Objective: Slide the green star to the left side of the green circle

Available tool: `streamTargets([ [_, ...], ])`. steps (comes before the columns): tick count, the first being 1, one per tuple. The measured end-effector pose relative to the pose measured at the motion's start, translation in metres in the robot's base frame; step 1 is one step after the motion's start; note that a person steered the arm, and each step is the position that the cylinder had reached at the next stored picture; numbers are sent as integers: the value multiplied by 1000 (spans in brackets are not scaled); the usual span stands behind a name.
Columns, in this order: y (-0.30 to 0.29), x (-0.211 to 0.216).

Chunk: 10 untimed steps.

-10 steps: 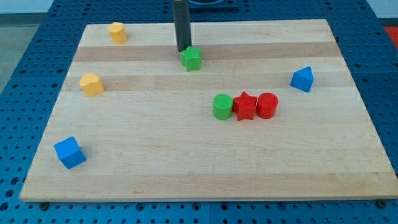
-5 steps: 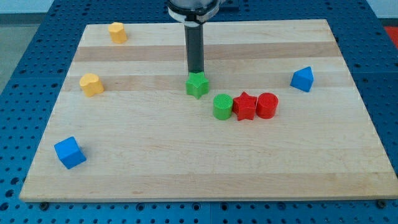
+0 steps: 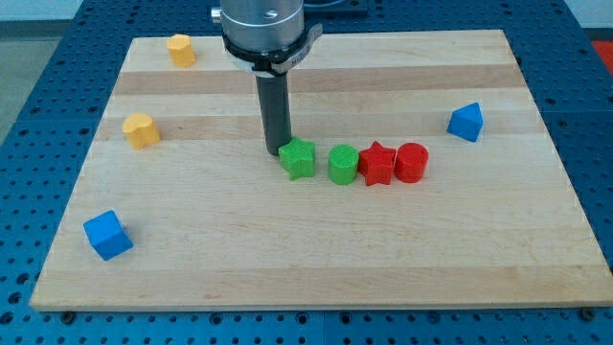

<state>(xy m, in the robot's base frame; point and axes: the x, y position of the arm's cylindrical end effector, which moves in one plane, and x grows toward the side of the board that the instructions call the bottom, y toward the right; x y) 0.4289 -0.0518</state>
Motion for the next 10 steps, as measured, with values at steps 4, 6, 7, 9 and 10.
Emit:
streamTargets([
  [4, 2, 12],
  [6, 7, 12],
  [7, 8, 13],
  [9, 9, 14],
  [10, 12, 14],
])
